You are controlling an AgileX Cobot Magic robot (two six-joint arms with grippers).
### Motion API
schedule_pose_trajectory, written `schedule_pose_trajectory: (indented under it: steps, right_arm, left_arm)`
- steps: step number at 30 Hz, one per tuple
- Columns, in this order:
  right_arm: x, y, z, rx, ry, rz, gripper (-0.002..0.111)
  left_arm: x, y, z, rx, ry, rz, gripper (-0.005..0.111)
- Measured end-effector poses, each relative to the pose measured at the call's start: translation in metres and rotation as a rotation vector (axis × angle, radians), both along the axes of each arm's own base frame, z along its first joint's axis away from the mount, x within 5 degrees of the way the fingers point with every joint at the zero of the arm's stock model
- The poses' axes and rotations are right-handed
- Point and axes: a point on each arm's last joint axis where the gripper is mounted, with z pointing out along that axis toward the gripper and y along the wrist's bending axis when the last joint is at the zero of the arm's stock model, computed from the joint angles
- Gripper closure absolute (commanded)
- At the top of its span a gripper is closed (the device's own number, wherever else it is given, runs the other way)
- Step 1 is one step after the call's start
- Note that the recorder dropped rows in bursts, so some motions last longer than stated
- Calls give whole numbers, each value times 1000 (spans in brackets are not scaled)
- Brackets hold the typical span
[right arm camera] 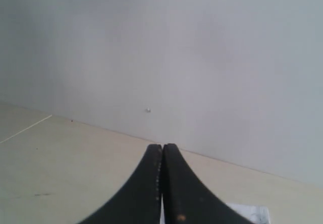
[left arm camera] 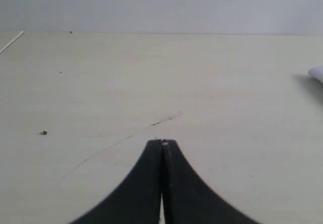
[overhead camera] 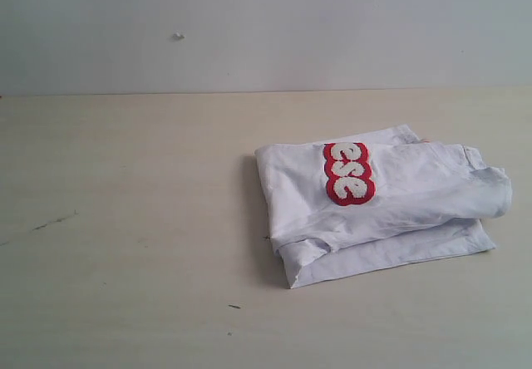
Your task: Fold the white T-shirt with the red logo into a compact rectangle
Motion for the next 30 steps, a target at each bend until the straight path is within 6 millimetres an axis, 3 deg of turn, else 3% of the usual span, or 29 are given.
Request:
schedule_pose_trajectory:
  steps: [25,30]
  right_arm:
    - [-110,-43,-15,56,-272,-54,108]
    - [-116,-37,-15,46,-293,-156,108]
  left_arm:
    - [0,0,0,0,0,0,107]
    - [0,0,0,0,0,0,107]
